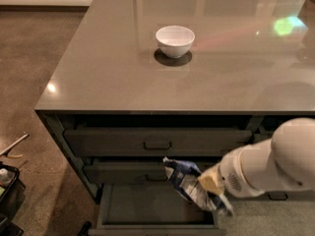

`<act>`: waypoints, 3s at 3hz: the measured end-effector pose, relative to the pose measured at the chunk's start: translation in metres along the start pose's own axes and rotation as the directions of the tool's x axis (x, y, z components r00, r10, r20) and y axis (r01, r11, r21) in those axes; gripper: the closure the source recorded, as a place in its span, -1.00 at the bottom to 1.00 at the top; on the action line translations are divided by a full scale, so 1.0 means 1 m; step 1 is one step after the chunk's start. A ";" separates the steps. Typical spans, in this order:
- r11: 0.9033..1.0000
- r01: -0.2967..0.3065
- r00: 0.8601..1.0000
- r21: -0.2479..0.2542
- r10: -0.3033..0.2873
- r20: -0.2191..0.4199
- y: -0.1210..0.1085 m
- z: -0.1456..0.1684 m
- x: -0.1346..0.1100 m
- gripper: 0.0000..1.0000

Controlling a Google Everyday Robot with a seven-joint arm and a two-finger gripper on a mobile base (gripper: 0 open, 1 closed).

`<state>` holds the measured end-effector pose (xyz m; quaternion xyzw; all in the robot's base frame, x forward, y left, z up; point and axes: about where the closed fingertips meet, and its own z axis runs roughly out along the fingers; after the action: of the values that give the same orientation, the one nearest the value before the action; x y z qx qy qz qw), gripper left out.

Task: Place blue chip bag into bottom drawer

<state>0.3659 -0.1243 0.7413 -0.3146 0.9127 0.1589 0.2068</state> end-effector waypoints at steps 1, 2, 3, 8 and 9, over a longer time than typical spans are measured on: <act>0.987 -0.143 0.987 -0.079 0.137 -0.081 0.007 0.064 0.054 1.00; 0.960 -0.224 0.971 -0.165 0.204 -0.127 0.013 0.129 0.084 1.00; 0.943 -0.257 0.959 -0.212 0.223 -0.172 0.011 0.176 0.093 1.00; 0.897 -0.134 0.984 -0.421 0.169 0.048 -0.033 0.273 0.066 1.00; 0.920 -0.149 0.980 -0.363 0.186 0.070 -0.037 0.288 0.074 1.00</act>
Offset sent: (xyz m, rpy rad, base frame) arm -0.0379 0.0415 -0.2401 0.2206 0.4025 -0.1084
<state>0.4162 -0.0691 0.4515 -0.2588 0.8806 0.3545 0.1787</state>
